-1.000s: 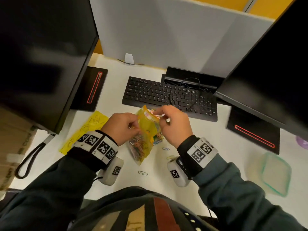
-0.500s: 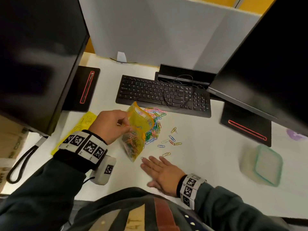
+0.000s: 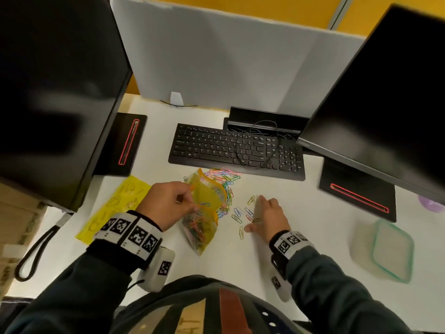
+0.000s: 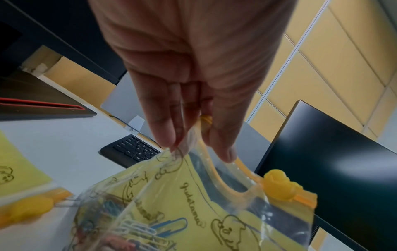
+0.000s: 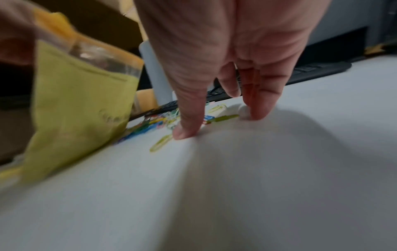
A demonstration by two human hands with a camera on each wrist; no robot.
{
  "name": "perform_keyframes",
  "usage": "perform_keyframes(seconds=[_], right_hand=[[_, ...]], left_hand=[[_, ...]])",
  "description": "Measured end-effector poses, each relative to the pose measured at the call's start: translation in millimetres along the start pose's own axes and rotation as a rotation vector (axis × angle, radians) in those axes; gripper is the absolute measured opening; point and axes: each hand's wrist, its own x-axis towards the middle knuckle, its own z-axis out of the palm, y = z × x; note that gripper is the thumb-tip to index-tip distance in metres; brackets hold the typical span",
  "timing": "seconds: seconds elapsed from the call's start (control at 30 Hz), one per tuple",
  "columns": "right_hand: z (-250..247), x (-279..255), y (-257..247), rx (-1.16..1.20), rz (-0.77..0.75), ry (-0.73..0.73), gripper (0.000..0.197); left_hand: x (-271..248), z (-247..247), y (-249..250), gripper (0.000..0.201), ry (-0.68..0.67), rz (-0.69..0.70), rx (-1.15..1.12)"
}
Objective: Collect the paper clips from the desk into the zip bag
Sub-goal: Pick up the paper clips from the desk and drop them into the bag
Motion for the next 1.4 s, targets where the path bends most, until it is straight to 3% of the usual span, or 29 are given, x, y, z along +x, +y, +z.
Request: perform_keyframes(seconds=[0.2,0.27,0.37,0.57,0.8,0.9,0.93,1.17,1.4], right_hand=[[1,20,-18,0.014,-0.140,-0.017,0.035],[-3,19,-17,-0.007,-0.191,0.007,0.033],[-10,15,-4,-0.106,-0.133,0.055,0.040],[-2,11,3,-0.127,-0.138,0.031,0.018],[-4,15,-11,0.073,-0.121,0.067,0.022],[1,9,-16,-0.067,-0.180,-0.121,0.071],[4,9,-19,-0.133,-0.213,-0.146,0.076],[18,16,-27,-0.206,-0.320,-0.063,0.043],[17,16,-46,-0.271,-0.290,-0.007,0.025]], left_hand=[[-3,-3,2,0.017,-0.009,-0.017,0.001],[-5,-5,1,0.016,0.006,-0.029,0.003],[-8,-8,0,0.018,0.007,-0.043,-0.010],[-8,-6,-2,0.022,0.015,-0.047,-0.021],[-8,-5,-1,0.027,0.014,-0.040,-0.015],[-7,-6,-4,0.026,0.009,-0.029,-0.030],[-6,-6,-4,0.025,-0.001,-0.024,-0.030],[-5,-5,-5,0.016,-0.011,-0.027,-0.034],[-4,-3,-5,0.016,-0.015,-0.025,-0.033]])
